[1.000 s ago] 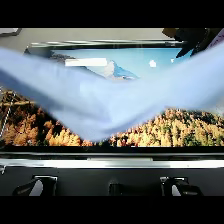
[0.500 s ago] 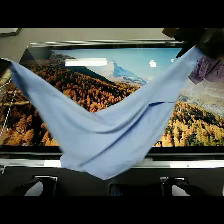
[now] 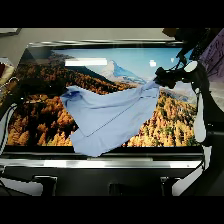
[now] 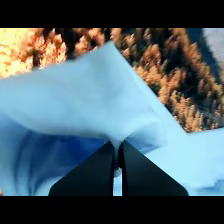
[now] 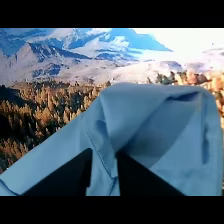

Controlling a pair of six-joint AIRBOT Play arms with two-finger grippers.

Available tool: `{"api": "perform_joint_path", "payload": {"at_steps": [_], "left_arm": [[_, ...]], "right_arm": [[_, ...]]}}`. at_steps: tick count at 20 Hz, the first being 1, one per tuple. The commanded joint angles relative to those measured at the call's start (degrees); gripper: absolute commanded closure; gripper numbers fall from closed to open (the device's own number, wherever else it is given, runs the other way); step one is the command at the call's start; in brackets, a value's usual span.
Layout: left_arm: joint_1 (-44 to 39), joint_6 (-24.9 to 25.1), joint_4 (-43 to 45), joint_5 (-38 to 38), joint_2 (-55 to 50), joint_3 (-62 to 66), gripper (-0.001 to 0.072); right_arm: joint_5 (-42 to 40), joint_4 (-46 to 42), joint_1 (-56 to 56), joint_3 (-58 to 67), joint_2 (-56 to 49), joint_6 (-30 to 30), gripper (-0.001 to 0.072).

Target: Fold the clothes and pants, and hang the long-sleeved shirts on hangers.

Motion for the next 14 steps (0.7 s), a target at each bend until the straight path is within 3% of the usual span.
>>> {"api": "perform_joint_path", "payload": {"at_steps": [1, 5, 8, 11, 14], "left_arm": [[-0.9, 0.2, -1.4, -2.1, -4.0, -0.1, 0.069], [0.7, 0.2, -1.4, 2.4, -3.5, 2.1, 0.069], [1.4, 0.2, -1.4, 6.5, -3.2, 4.4, 0.069], [1.4, 0.2, -1.4, 9.7, -2.9, 5.2, 0.069], [1.4, 0.2, -1.4, 13.1, -2.8, 5.2, 0.069]], "right_arm": [[1.1, 4.1, -0.3, 0.1, -2.2, -0.5, 0.0316], [17.6, 3.3, -4.6, 0.0, 3.5, -9.5, 0.0291], [28.5, 0.8, -9.1, -4.4, 8.9, -12.3, 0.027], [27.8, 2.6, -9.3, -23.0, 18.9, -13.4, 0.016], [19.1, 7.6, -4.4, -45.7, 30.4, -13.4, 0.013]]}}
